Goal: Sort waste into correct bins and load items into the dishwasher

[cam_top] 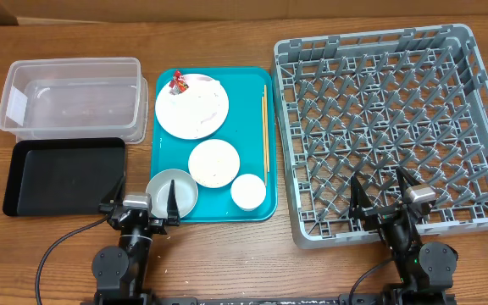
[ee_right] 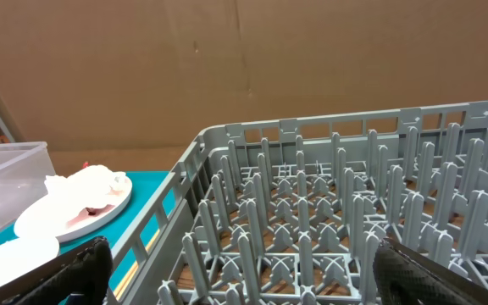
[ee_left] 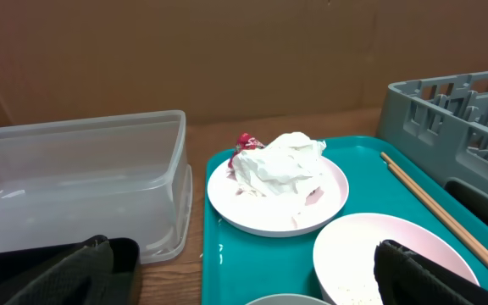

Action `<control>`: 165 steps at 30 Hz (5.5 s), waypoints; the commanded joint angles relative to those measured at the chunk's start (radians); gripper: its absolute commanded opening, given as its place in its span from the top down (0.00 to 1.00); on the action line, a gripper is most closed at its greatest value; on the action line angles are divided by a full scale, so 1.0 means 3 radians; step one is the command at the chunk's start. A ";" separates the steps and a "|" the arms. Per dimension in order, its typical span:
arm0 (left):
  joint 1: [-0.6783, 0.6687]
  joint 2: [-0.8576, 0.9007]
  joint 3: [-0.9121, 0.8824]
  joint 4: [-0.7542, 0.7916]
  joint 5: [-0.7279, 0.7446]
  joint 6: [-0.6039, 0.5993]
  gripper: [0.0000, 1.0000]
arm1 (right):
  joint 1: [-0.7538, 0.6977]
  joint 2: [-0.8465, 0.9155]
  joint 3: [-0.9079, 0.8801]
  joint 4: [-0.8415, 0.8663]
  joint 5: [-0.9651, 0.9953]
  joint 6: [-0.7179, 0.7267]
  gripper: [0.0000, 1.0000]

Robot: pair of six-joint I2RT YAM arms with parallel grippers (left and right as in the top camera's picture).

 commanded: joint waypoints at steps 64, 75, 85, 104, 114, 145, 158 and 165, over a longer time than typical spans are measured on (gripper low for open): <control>-0.0215 0.3723 0.4247 -0.1952 0.0832 0.0229 0.00 | -0.0006 0.2196 0.2684 -0.1160 -0.0306 0.0011 0.00; -0.0811 0.5797 0.5646 -0.2711 0.0370 0.0740 0.00 | -0.0006 0.3633 0.3358 -0.1665 -0.1118 0.0015 0.00; -0.0779 0.6967 0.5647 -0.2495 -0.0497 -0.0314 0.00 | -0.0006 0.4077 0.3358 -0.1740 -0.1109 0.0013 0.00; -0.0752 0.7678 0.5646 -0.1986 -0.0566 -0.0423 0.96 | -0.0006 0.4079 0.3354 -0.1740 -0.1049 0.0013 0.00; -0.0738 0.6847 0.5694 -0.2399 -0.0566 -0.0500 0.96 | -0.0006 0.4079 0.3354 -0.1741 -0.1050 0.0013 0.00; 0.0848 0.6767 0.5728 -0.2566 -0.0682 -0.3380 0.01 | -0.0006 0.4103 0.3354 -0.1737 -0.1052 0.0014 0.00; 0.0649 0.5453 0.5955 -0.2591 -0.0150 -0.1072 0.00 | -0.0006 0.4159 0.3354 -0.1675 -0.1054 0.0025 0.00; 0.0566 0.5535 0.5955 -0.2556 -0.0209 -0.0881 0.01 | -0.0006 0.4159 0.3354 -0.1713 -0.1053 0.0024 0.00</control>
